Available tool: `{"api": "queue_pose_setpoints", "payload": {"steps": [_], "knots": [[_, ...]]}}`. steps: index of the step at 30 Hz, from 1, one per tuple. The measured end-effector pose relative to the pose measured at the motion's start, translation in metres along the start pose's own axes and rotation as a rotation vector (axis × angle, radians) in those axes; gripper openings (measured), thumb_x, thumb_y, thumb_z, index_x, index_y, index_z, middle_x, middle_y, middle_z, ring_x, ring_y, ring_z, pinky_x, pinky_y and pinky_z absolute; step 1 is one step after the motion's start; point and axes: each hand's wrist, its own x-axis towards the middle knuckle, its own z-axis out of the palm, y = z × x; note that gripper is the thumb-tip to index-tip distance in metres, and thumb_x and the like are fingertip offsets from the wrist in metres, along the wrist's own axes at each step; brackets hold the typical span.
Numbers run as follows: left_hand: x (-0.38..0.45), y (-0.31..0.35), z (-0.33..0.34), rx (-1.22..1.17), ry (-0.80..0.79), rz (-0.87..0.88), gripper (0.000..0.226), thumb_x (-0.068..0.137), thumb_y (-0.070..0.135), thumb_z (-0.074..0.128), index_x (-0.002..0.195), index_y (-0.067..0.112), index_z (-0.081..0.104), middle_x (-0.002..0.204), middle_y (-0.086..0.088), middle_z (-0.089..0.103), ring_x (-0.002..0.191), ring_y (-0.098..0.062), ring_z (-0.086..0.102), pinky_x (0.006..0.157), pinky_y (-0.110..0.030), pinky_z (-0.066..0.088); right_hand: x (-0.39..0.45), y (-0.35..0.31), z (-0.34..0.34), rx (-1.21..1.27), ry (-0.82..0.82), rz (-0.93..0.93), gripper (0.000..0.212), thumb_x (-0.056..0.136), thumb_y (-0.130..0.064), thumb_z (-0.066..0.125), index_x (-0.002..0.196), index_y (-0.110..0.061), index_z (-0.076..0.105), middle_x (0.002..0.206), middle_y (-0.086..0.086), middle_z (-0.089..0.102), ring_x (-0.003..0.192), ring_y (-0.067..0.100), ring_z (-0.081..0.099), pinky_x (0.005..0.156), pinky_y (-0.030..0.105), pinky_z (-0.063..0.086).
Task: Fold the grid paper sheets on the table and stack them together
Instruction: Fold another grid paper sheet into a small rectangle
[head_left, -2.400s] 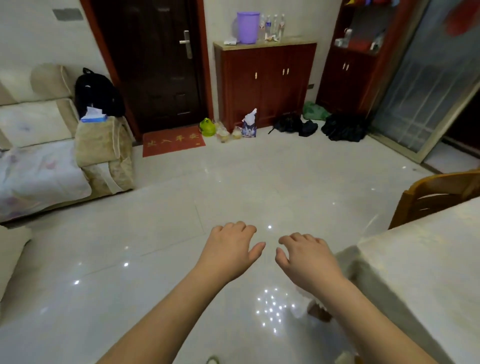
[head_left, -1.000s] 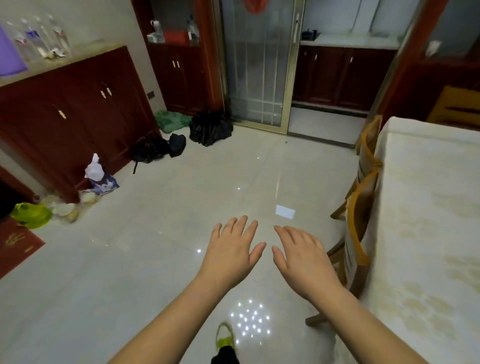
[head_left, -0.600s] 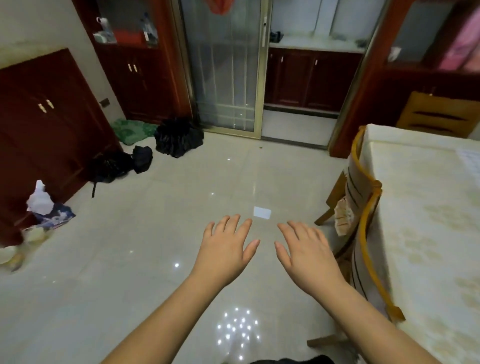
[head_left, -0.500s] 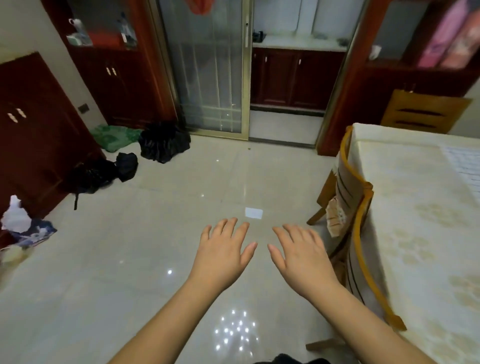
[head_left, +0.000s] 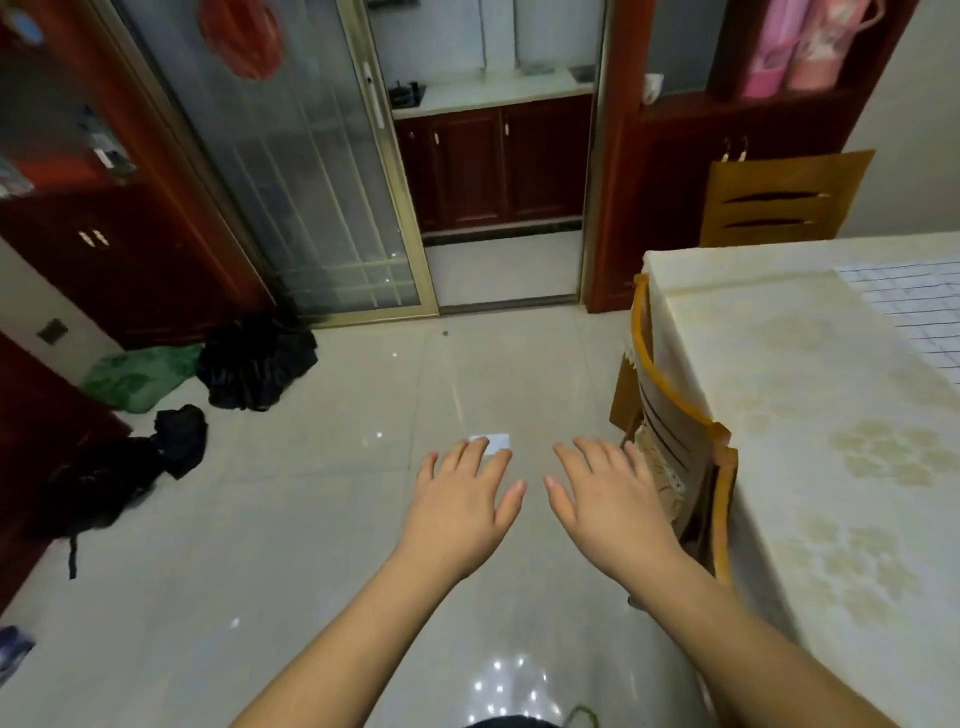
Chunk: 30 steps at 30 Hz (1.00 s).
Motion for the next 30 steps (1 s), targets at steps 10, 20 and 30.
{"api": "queue_pose_setpoints", "payload": {"steps": [10, 20, 30], "knots": [[0.141, -0.010, 0.030, -0.018, -0.063, 0.127, 0.048, 0.093, 0.049, 0.031, 0.117, 0.021, 0.062, 0.129, -0.008, 0.061, 0.121, -0.028, 0.056, 0.095, -0.051, 0.046, 0.109, 0.045, 0.016, -0.031, -0.007, 0.134, 0.050, 0.090, -0.047, 0.033, 0.117, -0.019, 0.064, 0.115, 0.004, 0.065, 0.111, 0.025, 0.059, 0.098, 0.049, 0.043], [0.302, -0.059, 0.043, -0.054, -0.172, 0.314, 0.079, 0.084, 0.059, -0.006, 0.143, 0.032, 0.037, 0.155, 0.002, 0.031, 0.143, -0.018, 0.024, 0.115, -0.043, 0.020, 0.253, 0.052, 0.035, -0.075, -0.019, 0.276, 0.054, 0.094, -0.049, 0.027, 0.126, -0.021, 0.059, 0.126, -0.003, 0.061, 0.121, 0.021, 0.052, 0.108, 0.046, 0.034], [0.440, -0.018, 0.044, -0.053, -0.213, 0.619, 0.069, 0.089, 0.058, 0.000, 0.144, 0.033, 0.035, 0.155, 0.002, 0.031, 0.144, -0.018, 0.022, 0.117, -0.044, 0.017, 0.312, 0.110, 0.025, -0.098, 0.009, 0.531, 0.056, 0.092, -0.050, 0.023, 0.126, -0.023, 0.058, 0.124, -0.002, 0.061, 0.121, 0.023, 0.051, 0.107, 0.044, 0.033]]}}
